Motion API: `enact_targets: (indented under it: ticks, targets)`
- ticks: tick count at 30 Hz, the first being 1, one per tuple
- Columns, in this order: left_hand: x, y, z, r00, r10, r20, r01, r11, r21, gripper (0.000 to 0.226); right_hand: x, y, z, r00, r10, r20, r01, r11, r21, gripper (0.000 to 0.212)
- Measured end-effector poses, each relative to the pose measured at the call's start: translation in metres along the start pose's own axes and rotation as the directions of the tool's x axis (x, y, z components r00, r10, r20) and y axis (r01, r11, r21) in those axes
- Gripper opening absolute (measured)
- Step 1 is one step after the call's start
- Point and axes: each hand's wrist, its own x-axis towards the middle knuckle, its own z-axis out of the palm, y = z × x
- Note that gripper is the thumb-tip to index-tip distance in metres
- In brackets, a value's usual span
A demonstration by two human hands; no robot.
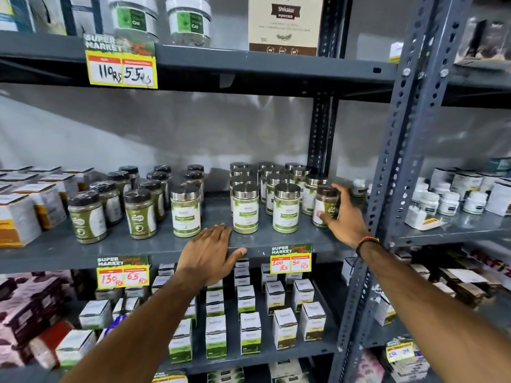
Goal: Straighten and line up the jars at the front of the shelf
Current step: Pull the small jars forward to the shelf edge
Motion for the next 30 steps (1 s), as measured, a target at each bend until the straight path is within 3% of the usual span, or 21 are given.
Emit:
enact_targets:
  ticks: [14,23,30]
  targets:
    - [-0.020,-0.001,-0.034,0.999,0.019,0.035,-0.017,0.998,-0.061,0.084,-0.037,-0.058,-0.027,0.973,-0.171,-0.157,0.185,0.979,0.079,0.082]
    - [-0.050,-0.044,-0.103,0.994,0.005,-0.113,-0.003,1.000,0.015,0.081,-0.067,-0.149,0.019,0.943,-0.319,-0.095,0.329,0.936,0.128,0.084]
    - [-0.101,-0.136,-0.115,0.982,-0.146,-0.118,0.154,0.987,0.055,0.082,-0.090,-0.219,0.092,0.917,-0.398,-0.010,0.393,0.902,0.180,0.086]
